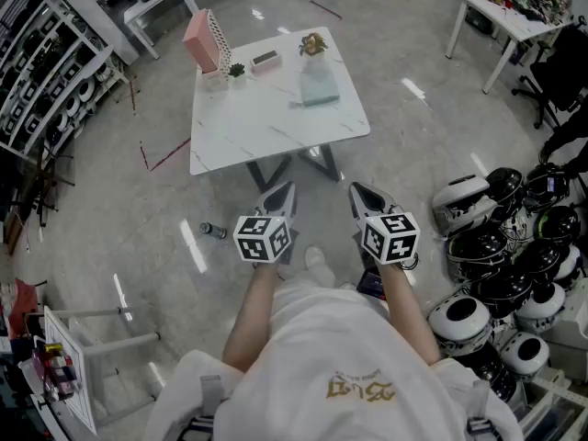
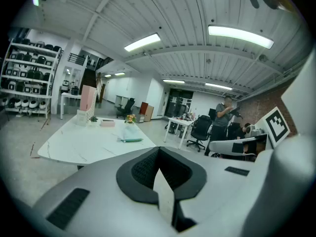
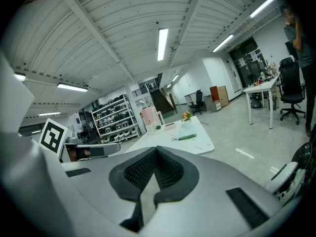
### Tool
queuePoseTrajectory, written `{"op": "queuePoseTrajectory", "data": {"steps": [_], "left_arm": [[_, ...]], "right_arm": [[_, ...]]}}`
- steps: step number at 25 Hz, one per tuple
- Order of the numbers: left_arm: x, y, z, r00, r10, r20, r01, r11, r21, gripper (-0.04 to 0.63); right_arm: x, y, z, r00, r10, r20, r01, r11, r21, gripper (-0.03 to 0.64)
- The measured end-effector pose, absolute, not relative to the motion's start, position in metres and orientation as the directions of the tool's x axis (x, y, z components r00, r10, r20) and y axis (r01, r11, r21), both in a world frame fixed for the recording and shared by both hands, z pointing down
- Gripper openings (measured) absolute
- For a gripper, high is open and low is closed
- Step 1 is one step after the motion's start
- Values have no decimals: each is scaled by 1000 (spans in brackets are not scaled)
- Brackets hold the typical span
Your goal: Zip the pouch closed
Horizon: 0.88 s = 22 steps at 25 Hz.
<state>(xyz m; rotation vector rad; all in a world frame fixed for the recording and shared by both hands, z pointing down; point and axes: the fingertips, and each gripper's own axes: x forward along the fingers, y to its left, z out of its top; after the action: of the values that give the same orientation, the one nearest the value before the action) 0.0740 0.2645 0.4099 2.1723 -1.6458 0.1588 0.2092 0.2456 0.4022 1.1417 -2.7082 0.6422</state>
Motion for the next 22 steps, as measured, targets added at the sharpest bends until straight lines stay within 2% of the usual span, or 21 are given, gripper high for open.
{"op": "queuePoseTrajectory", "data": {"steps": [7,11,12,13,14,22], "left_arm": [[63,267,406,286,-909,304,-946,-217,240,18],[59,265,398,286,-920,269,-946,-226,234,20],[58,264,398,293,-918,268,-941,-226,254,63],[56,262,398,294,-917,270,-937,-221,272,143],[53,260,399,287,-918,274,-936,-208,283,181],[36,240,409,235,-912,336,-961,-166,222,167]], "right_arm": [[203,249,404,-701,-660,270,-711,618,-335,11],[209,241,402,-652,-710,266,-756,580,-303,12],[208,240,403,-648,-710,275,-760,580,-294,34],[206,239,405,-652,-702,284,-757,585,-291,127],[203,239,407,-658,-694,293,-753,590,-293,167],[184,218,416,-663,-684,305,-748,588,-307,164]]}}
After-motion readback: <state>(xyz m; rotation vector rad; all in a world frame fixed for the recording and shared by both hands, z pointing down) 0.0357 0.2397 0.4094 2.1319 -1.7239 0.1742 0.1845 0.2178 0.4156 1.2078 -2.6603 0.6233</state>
